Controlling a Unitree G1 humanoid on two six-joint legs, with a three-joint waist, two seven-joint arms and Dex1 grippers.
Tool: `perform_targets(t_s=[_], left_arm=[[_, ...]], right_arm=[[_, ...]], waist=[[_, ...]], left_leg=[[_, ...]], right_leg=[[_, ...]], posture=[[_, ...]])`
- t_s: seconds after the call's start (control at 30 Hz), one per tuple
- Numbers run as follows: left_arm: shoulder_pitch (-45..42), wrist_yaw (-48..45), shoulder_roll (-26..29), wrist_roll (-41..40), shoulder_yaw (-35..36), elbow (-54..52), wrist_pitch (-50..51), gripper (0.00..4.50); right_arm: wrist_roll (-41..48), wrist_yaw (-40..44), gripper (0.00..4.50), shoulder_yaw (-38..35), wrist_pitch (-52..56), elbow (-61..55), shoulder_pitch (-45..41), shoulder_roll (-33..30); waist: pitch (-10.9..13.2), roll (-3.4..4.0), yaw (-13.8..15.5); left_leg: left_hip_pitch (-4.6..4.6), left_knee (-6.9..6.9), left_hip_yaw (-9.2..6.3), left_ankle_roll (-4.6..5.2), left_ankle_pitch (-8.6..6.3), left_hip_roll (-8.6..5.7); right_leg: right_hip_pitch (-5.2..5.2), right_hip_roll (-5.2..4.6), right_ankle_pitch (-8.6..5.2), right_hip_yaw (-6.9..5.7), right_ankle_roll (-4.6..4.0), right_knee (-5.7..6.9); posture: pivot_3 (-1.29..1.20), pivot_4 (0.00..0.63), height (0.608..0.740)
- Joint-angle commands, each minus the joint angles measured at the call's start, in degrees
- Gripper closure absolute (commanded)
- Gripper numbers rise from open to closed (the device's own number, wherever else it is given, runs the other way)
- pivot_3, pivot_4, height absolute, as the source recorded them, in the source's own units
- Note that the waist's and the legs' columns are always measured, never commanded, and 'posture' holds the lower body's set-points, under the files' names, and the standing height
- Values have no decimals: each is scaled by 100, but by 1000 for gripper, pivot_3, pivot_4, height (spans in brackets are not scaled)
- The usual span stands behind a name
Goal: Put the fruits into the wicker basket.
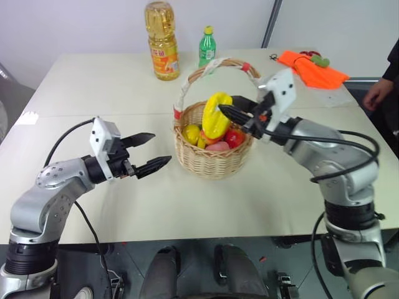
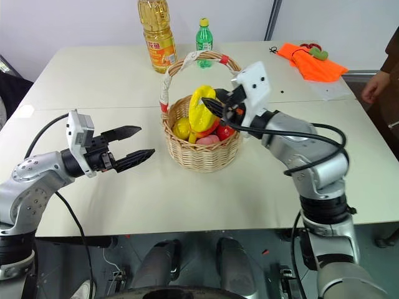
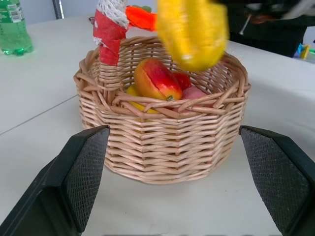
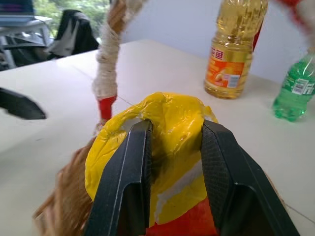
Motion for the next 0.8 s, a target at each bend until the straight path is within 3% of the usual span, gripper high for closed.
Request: perform_targets(t_s=[0.03,0.07,0.1,0.23,0.4,0.5,0.7,0.8], left_arm=[[36,103,-48,-139,88,-318,-45,0],[42,121,-58,-152,93,-329,-31,0],[54,132,-64,-162,95,-341,-23,0],[74,168,-60,-198,66,-365,-9,0],[12,163,-91,-204,-22,-324,-21,0],[-10,152,-108,-205,-61,-296,-42,0],[-71,107,-189,-209,-147,-279,-109,0],[-82,85,-287,-200,-129,-287,-255,0]], right_arm=[[-325,190,2324,46,-368,-238,-9,-127],[-336,242,1696,5,-433,-311,23,-147],[-311,324,1382,-63,-478,-399,66,-197],[-194,659,1382,-321,-585,-674,234,-453],[822,1693,1382,-1447,-409,-1234,1082,-1265],[922,1733,1382,-1803,-402,-1071,1366,-1480],[-62,1006,1382,-1373,-902,-54,1131,-1121],[-228,723,1382,-1111,-1005,389,797,-588]], waist=[[0,0,-10],[0,0,-15],[0,0,-16],[0,0,-18],[-1,-1,19],[-1,-2,-22],[-3,-5,-45],[-3,-4,-61]], left_leg=[[-13,4,0,0,0,0],[-19,6,0,0,0,-1],[-18,5,0,0,0,-1],[-16,5,0,0,0,0],[-17,6,-1,1,0,-2],[-16,8,1,1,0,-2],[17,8,29,2,1,6],[28,7,36,1,1,7]], right_leg=[[-11,0,8,0,13,0],[-17,-1,12,0,20,0],[-17,0,13,0,21,0],[-16,3,13,0,20,1],[-14,2,12,-1,20,0],[-11,2,13,-1,20,-2],[-6,12,15,15,-20,14],[-7,15,14,26,-19,30]], posture=[[0,150,740],[0,150,740],[0,150,740],[0,150,740],[0,150,740],[0,150,740],[0,150,740],[0,150,740]])
